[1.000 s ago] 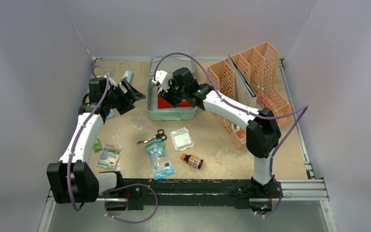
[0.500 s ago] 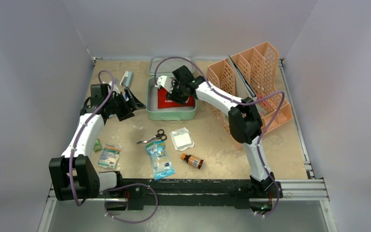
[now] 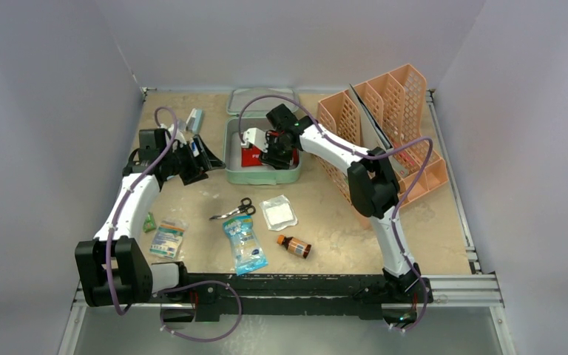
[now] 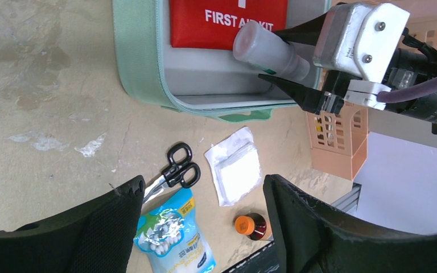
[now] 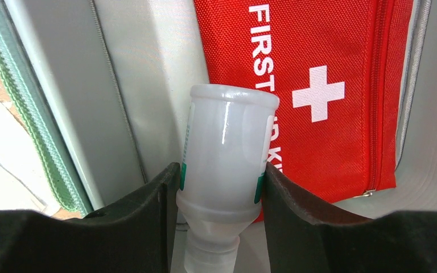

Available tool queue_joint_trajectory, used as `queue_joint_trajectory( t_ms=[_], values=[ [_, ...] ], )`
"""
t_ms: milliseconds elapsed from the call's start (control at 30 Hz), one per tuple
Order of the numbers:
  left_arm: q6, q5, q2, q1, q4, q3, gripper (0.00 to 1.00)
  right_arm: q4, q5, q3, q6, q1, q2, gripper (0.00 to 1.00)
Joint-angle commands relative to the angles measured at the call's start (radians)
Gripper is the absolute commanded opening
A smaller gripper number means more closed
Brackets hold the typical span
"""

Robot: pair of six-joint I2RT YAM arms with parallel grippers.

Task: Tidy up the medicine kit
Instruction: Place the pill bottle in the medicine box.

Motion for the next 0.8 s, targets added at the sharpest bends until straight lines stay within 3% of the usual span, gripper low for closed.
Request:
queue_joint_trajectory(
  t_ms=[0, 133, 433, 500, 600, 767],
  values=[
    [0.028, 0.056, -0.005, 0.004, 0.029, -0.013, 0.74, -0.046, -0.037, -0.013, -0.042, -0.004, -0.03, 0.44],
    [0.035, 0.051, -0.016, 0.004, 0.027, -0.015, 0.74, -0.07, 0.001, -0.002, -0.052, -0.004, -0.024, 0.56],
    [0.032, 0.065, -0.021, 0.003, 0.034, -0.015, 0.74, -0.051, 0.058, -0.08, -0.063, -0.004, -0.098, 0.67],
    [0.036, 0.063, -0.022, 0.003, 0.028, -0.01, 0.74, -0.065, 0.046, -0.066, -0.06, -0.004, -0.099, 0.64],
    [0.039, 0.059, -0.038, 0.003, 0.028, -0.019, 0.74, -0.089, -0.004, -0.039, -0.037, -0.004, -0.108, 0.49],
    [0.045, 0.03, -0.063, 0.003, 0.025, -0.027, 0.74, -0.062, -0.09, -0.056, 0.0, -0.003, -0.163, 0.5]
  ],
)
